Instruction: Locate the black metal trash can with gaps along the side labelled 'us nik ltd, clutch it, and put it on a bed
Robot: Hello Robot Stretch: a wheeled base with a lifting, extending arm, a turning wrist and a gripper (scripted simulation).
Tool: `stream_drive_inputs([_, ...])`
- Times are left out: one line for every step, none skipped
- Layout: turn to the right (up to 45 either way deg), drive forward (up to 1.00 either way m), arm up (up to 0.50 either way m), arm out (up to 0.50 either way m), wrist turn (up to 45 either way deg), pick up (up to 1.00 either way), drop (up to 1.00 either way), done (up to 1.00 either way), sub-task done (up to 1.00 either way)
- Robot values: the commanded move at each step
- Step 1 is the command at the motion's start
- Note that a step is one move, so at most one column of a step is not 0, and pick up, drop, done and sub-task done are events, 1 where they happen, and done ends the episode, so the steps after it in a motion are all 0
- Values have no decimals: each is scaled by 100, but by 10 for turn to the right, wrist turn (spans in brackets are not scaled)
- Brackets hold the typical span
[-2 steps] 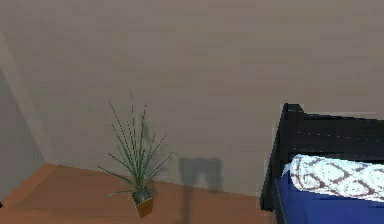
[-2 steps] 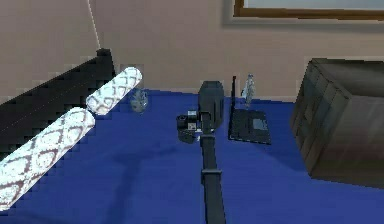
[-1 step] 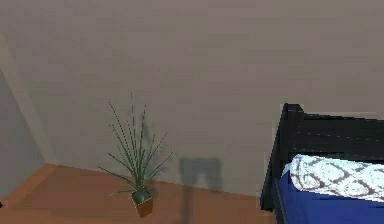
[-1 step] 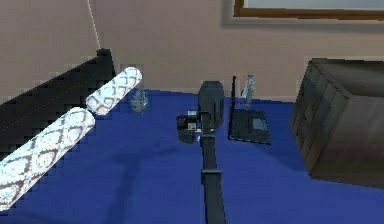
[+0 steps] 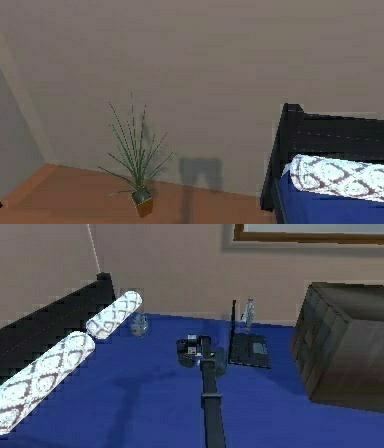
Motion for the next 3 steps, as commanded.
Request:
stream_drive_inputs([0, 0, 10, 0, 0, 0, 0, 0, 0])
stream_drive_inputs([0, 0, 0, -8, 0, 0, 0, 0, 0])
stream_drive_inputs([0, 0, 0, 0, 0, 0, 0, 100, 0])
